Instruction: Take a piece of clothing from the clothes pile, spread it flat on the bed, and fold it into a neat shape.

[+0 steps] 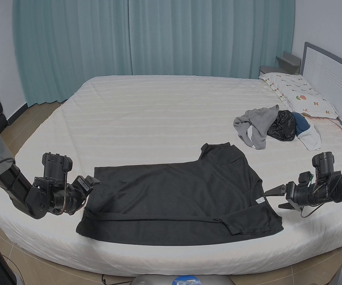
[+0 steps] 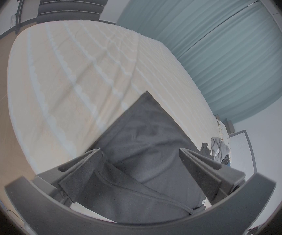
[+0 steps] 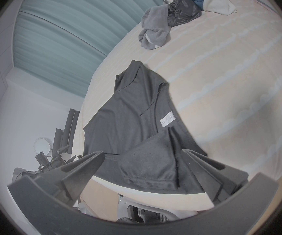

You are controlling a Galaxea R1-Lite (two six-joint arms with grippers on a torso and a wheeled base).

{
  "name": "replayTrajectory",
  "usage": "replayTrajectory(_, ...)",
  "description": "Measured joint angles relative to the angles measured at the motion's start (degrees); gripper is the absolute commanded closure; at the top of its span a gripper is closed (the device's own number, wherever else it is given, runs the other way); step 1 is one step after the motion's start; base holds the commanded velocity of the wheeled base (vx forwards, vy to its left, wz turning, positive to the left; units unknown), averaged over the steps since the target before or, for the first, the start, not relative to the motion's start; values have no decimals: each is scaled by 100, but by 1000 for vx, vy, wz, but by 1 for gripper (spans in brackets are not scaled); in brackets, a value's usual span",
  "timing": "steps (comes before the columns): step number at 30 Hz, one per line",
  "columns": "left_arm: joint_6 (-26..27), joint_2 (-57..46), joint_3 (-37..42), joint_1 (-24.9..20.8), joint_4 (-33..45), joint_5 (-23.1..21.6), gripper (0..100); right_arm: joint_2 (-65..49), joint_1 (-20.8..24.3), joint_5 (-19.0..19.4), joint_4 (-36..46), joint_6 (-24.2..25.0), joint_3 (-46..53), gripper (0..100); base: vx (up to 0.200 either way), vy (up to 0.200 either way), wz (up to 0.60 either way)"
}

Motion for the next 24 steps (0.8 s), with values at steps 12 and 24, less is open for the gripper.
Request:
replayTrajectory(12, 545, -20, 173, -183, 443, 172, 0, 2, 22, 0, -5, -52, 39, 0, 0, 0, 0)
replayTrajectory(24, 750, 212, 96, -83, 572, 213, 100, 2, 22, 0, -7, -57, 48, 0, 0, 0, 0)
